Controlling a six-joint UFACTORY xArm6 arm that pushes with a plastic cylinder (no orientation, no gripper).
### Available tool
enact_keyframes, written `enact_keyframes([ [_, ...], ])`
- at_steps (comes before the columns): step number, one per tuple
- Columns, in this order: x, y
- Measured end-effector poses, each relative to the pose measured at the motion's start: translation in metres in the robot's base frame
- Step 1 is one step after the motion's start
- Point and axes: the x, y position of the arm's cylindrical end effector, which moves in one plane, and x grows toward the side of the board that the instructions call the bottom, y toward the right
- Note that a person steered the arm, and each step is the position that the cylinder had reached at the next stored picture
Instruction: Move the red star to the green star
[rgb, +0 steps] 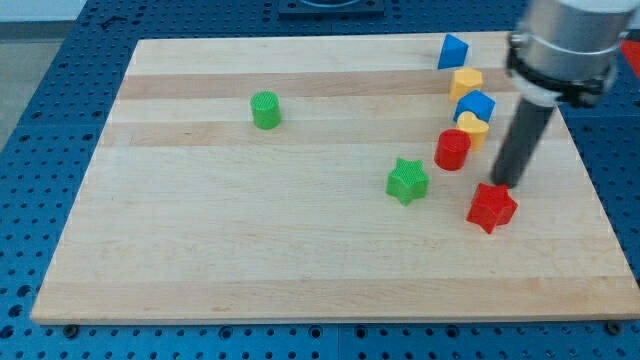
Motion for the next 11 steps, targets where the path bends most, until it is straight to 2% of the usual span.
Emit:
enact_keyframes([
  [1, 0.002, 0.065],
  [2, 0.045, 0.09],
  [3, 0.089, 0.043],
  [4, 0.082, -0.029],
  [5, 0.055, -0.075],
  [6, 0.049, -0.092],
  [8, 0.068, -0.004],
  [9, 0.054, 0.027],
  [10, 0.039, 0.007],
  [11, 0.038, -0.046],
])
